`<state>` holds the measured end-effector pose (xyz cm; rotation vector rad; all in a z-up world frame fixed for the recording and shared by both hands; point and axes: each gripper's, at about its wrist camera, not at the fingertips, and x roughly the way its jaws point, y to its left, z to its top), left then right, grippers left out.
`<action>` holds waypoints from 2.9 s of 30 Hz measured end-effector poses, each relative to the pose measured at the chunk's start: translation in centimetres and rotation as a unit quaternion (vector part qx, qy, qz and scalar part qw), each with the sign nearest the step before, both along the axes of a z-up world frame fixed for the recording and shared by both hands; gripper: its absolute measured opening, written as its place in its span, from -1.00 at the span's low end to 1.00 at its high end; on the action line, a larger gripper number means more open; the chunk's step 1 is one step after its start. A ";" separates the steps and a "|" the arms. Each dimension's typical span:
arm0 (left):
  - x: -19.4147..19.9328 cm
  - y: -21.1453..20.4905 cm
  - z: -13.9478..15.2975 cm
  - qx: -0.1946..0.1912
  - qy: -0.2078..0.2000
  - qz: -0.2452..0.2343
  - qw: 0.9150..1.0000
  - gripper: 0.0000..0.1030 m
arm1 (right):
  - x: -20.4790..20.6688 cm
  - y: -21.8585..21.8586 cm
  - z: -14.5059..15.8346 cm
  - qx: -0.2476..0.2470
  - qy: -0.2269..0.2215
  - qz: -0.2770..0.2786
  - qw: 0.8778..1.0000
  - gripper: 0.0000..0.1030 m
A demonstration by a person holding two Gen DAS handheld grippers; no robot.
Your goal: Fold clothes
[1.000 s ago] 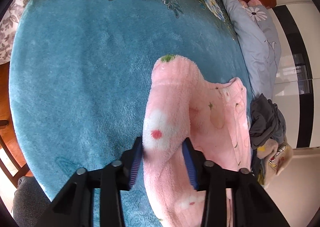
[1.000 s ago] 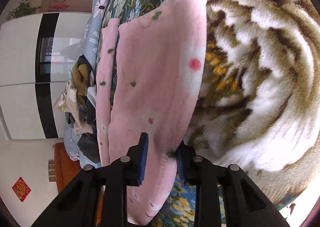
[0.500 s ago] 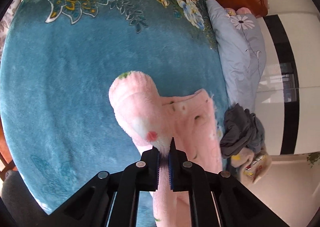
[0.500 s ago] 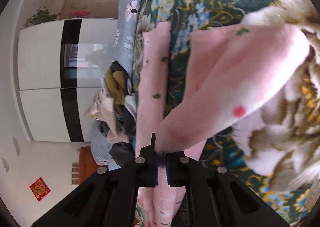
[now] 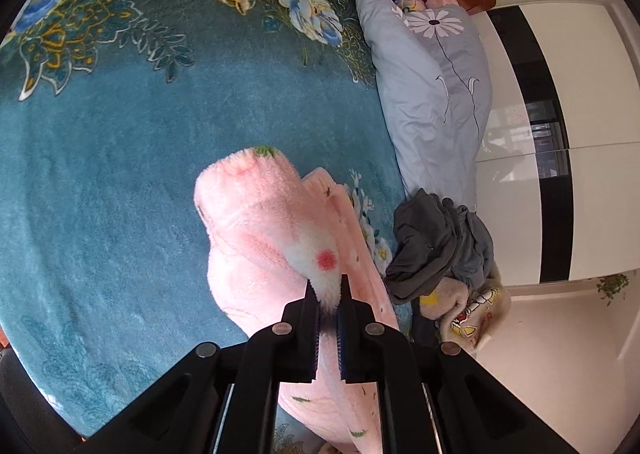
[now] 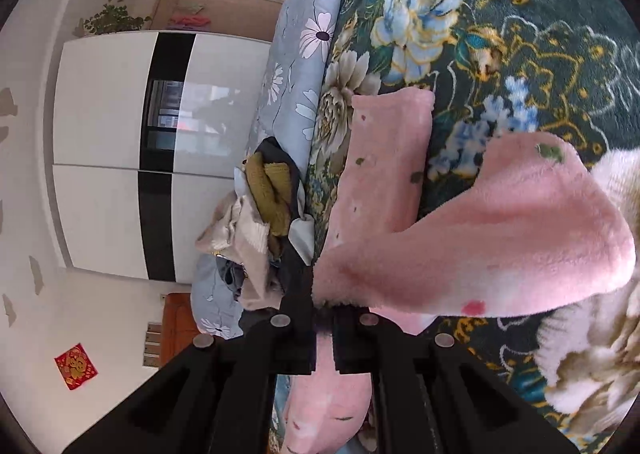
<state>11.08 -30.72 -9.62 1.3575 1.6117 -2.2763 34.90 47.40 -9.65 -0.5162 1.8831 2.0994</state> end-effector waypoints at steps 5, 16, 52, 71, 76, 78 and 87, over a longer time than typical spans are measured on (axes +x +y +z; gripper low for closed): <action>-5.2 2.2 0.1 -0.014 -0.019 -0.025 0.999 -0.86 | -4.8 2.3 1.5 0.013 -0.030 0.007 0.999 -0.89; -15.8 5.5 -4.5 -0.041 -0.059 -0.058 0.996 -0.86 | -16.4 5.4 1.1 0.050 -0.145 0.028 0.988 -0.89; -2.4 0.3 -12.2 0.000 -0.082 0.066 0.994 0.20 | -9.1 5.9 -3.2 0.073 -0.167 0.016 0.983 -0.10; -6.4 2.2 -12.3 -0.009 -0.087 0.092 0.992 -0.27 | -5.3 7.8 -9.5 -0.037 -0.160 -0.115 0.980 -0.31; -6.5 2.4 -12.5 -0.015 -0.090 0.093 0.991 -0.31 | -8.5 8.6 -5.8 0.031 -0.220 -0.087 0.971 -0.87; -6.5 2.3 -12.4 -0.016 -0.091 0.092 0.991 -0.31 | -10.5 8.9 -3.4 0.073 -0.228 -0.056 0.969 -0.89; -6.4 2.0 -12.7 -0.014 -0.084 0.089 0.992 -0.31 | -13.3 9.9 6.9 0.227 -0.075 0.031 0.970 -0.90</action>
